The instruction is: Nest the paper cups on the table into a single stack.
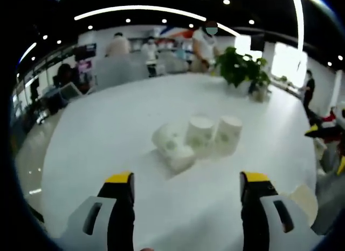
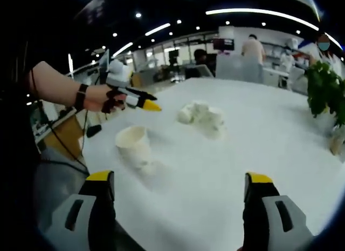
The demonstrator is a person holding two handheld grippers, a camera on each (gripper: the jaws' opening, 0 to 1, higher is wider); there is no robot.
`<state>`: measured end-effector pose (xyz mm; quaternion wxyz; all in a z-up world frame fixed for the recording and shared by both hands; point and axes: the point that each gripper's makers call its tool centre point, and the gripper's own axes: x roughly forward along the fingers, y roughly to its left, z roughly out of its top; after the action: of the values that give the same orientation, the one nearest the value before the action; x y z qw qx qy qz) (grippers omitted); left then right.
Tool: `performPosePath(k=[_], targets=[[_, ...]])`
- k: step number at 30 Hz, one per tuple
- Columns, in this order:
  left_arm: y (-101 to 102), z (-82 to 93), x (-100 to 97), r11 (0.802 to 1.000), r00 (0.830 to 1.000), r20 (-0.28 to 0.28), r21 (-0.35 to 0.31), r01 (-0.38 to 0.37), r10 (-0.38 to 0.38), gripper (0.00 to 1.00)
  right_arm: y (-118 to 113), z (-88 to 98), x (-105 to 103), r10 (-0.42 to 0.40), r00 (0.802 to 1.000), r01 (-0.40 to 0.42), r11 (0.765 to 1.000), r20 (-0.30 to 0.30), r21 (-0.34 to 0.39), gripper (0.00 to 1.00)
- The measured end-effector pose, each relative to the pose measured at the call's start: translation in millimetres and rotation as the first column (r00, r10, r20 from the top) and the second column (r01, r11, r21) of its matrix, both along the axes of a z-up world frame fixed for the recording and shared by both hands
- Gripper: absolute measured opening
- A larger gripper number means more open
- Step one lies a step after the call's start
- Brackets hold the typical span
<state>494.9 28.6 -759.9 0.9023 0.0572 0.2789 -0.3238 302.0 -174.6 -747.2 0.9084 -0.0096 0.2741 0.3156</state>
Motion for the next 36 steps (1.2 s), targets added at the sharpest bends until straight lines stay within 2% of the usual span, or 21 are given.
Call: performPosePath(k=[8,12,21,36], targets=[[-10,-1.4,8.1,1.0,1.0,-0.013,-0.001,-0.005,0.005,0.78,3,-1.4,-2,0.021,1.0,-0.021,1.0,0.003,-0.012,0.98],[-17,-2.4,13.3,1.0,1.0,-0.015,0.009,0.016,-0.016,0.78,4,-2.1,-3,0.03,1.0,-0.03,1.0,-0.003,-0.008,0.98],[-26,-2.5,27.8,0.999,0.999,-0.017,0.023,0.028,-0.028,0.76,-2,-8.9,-3,0.015,1.0,-0.015,1.0,-0.024,0.007,0.98],[-32,-16.7,49.8,0.999,0.999,-0.033,0.042,0.033,-0.032,0.75,0,-16.8,-4,0.016,0.999,-0.014,1.0,-0.048,0.028,0.97]])
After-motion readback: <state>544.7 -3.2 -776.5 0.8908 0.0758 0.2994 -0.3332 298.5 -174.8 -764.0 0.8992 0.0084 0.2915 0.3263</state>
